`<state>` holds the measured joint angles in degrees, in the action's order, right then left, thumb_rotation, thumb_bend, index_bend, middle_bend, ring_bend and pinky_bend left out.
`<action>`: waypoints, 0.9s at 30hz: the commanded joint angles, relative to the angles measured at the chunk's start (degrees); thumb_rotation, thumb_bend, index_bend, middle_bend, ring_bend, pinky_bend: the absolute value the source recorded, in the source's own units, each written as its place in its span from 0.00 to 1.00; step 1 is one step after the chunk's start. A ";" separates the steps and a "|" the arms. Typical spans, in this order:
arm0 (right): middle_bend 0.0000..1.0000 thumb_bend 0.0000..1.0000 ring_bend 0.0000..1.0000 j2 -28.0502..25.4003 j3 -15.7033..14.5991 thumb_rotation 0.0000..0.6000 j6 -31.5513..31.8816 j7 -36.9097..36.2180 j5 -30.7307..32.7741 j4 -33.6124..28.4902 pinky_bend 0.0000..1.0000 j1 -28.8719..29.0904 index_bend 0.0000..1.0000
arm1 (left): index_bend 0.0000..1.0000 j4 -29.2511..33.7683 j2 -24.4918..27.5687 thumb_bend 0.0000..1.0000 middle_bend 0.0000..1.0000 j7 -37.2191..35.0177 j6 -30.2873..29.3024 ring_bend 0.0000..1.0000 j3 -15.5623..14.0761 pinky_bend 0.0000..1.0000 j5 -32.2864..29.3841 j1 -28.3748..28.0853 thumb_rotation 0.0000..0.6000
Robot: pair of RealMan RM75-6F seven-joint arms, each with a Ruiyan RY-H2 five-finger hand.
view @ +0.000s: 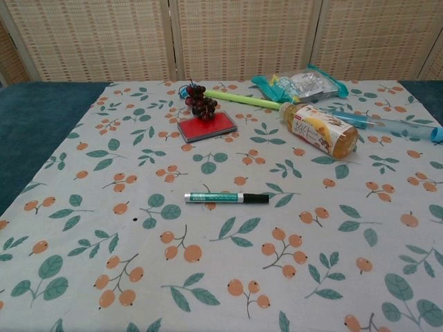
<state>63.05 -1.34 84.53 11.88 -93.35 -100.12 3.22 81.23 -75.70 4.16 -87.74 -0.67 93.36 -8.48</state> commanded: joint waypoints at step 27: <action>0.00 0.19 0.00 0.66 1.50 1.00 -2.76 -1.09 3.57 1.54 0.00 1.43 0.00 | 0.29 -8.42 -30.73 0.43 0.32 32.35 24.88 0.78 10.53 1.00 -5.55 -22.85 1.00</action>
<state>63.72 0.14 81.76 10.80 -89.78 -98.59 4.64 73.51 -105.56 36.18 -63.43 9.41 88.38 -30.54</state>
